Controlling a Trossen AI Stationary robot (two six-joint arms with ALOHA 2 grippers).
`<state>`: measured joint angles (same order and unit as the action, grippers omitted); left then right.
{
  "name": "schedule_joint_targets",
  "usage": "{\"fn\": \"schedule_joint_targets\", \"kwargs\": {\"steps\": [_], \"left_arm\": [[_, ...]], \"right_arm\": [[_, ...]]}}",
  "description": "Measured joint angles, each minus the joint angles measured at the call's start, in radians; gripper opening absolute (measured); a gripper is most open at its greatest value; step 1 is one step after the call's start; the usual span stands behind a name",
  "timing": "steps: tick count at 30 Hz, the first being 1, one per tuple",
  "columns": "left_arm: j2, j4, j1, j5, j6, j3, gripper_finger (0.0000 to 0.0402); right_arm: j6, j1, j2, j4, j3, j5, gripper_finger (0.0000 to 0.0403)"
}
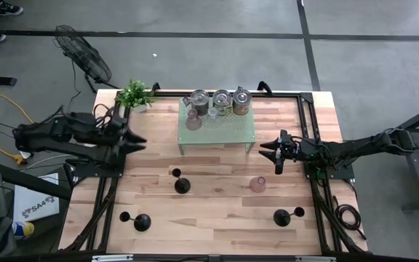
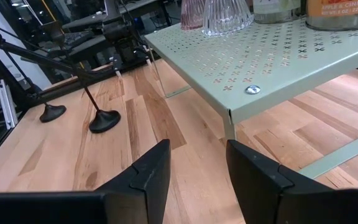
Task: Pick & Place candle stick holders
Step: Put the bottom left black candle holder on the shelf
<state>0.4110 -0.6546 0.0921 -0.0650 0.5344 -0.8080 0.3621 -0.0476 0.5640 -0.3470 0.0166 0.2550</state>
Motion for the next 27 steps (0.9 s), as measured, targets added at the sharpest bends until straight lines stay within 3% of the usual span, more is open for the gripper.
{"fn": "schedule_joint_targets", "kwargs": {"steps": [8,11,19,27], "left_arm": [[0.005,-0.114,0.000,0.352,0.038,-0.050,0.0085],[0.005,-0.166,0.000,0.434,0.089,-0.062,0.0057],[0.049,-0.324,0.000,0.429,0.229,-0.119,0.0003],[0.304,-0.579,0.002,0.397,0.214,-0.326,0.0001]], "right_arm": [[0.000,0.000,0.000,0.000,0.000,0.000,0.0148],[0.000,0.000,0.000,0.000,0.000,0.000,0.0148],[0.000,0.000,0.000,0.000,0.000,0.000,0.0148],[0.000,0.000,0.000,0.000,0.000,0.000,0.0148]]}}
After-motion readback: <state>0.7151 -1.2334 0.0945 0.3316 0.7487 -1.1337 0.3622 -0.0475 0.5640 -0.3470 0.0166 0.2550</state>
